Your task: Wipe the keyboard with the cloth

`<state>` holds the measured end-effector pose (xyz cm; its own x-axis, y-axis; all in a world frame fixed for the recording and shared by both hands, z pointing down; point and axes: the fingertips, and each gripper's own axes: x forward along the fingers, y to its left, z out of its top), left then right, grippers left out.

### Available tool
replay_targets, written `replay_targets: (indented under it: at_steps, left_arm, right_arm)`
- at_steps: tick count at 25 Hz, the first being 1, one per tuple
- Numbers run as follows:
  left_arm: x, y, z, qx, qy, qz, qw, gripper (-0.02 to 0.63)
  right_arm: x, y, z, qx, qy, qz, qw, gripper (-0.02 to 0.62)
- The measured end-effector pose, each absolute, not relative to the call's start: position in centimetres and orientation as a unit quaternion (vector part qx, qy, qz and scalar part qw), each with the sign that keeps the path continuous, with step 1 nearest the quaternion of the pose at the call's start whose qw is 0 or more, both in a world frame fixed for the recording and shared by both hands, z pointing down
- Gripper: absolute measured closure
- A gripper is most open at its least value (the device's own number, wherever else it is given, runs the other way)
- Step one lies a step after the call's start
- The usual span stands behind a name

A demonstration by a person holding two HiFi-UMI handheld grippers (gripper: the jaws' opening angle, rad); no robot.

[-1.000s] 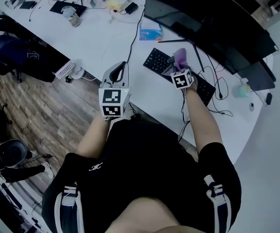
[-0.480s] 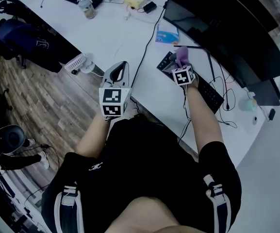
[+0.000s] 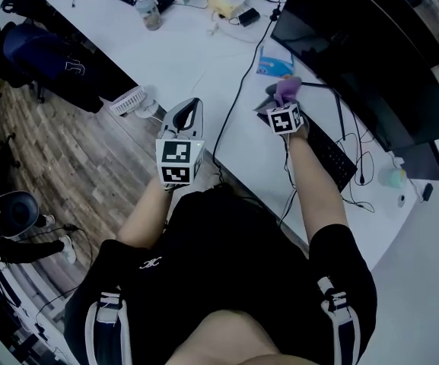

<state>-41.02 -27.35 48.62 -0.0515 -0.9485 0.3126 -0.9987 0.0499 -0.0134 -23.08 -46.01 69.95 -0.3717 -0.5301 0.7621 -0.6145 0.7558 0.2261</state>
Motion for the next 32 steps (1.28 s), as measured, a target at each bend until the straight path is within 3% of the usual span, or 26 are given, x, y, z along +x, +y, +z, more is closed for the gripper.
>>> replay_targets:
  at_steps: [17, 32]
  left_arm:
    - [-36.8, -28.2, 48.2, 0.710, -0.688, 0.102, 0.111, 0.594]
    - [-27.4, -29.5, 47.9, 0.757, -0.636, 0.103, 0.103, 0.594]
  right_arm:
    - [-22.1, -41.4, 70.2, 0.329, -0.835, 0.054, 0.437, 0.509]
    - [-11.8, -39.5, 70.4, 0.376, -0.816, 0.088, 0.431, 0.508]
